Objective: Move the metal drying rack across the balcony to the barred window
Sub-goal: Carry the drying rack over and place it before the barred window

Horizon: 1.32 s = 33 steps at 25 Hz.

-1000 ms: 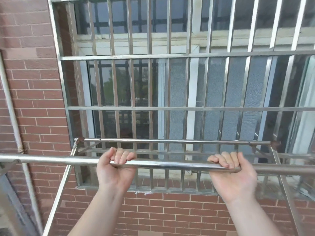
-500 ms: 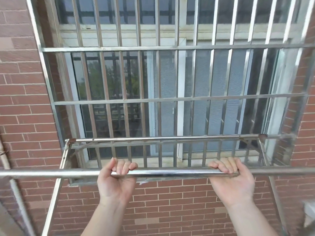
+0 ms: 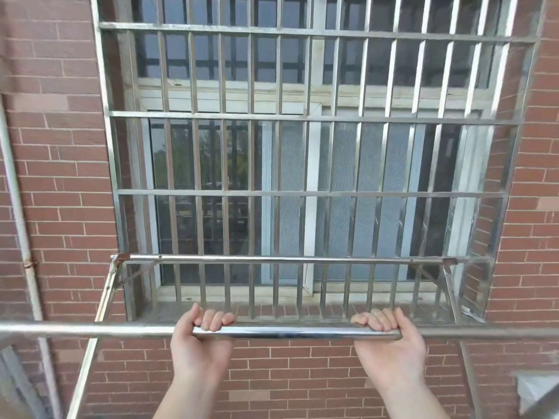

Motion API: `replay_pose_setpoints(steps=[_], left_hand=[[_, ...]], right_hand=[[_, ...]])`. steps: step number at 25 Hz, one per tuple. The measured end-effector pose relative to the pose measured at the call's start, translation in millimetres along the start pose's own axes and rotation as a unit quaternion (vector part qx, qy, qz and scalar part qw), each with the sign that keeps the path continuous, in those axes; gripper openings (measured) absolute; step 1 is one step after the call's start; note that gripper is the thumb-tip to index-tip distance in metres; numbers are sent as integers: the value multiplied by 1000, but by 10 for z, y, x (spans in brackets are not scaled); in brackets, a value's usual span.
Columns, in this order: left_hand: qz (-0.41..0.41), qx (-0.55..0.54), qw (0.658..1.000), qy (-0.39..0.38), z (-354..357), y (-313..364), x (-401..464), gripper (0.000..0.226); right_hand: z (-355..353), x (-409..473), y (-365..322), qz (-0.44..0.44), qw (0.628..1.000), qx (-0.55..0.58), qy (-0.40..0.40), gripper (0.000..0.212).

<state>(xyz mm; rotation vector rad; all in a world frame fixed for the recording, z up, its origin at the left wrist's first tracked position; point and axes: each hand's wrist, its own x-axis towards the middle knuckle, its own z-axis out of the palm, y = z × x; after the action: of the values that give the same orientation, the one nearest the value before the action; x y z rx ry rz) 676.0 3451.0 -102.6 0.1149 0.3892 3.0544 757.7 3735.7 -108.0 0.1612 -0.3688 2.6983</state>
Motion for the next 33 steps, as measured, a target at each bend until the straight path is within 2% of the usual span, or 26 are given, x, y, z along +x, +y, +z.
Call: replay_pose_setpoints(steps=[8,15,20,25,27,29,33], left_hand=[[2,1,998,61,-231,-61,-1080,31],[12,-18,994,106,-415,-15,-1594,33],[6,-4,996,90,-601,30,-1824,35],[13,33,998,50,-664,105,-1913,39],[12,40,998,45,-698,179,-1909,35],[26,41,997,57,-721,264,-1896,26],[41,5,992,122,-688,430,-1920,26]], right_hand=[[-186,-872,-265,21,999,-3,44,33],[-363,-1462,-294,31,998,-4,55,30],[-465,-1780,-336,33,996,-8,79,28],[-379,-1892,-346,-3,992,-19,122,10],[-369,-1877,-335,-14,990,-38,137,11],[-376,-1867,-379,-39,985,-43,165,14],[-276,-1941,-575,-96,975,-19,197,9]])
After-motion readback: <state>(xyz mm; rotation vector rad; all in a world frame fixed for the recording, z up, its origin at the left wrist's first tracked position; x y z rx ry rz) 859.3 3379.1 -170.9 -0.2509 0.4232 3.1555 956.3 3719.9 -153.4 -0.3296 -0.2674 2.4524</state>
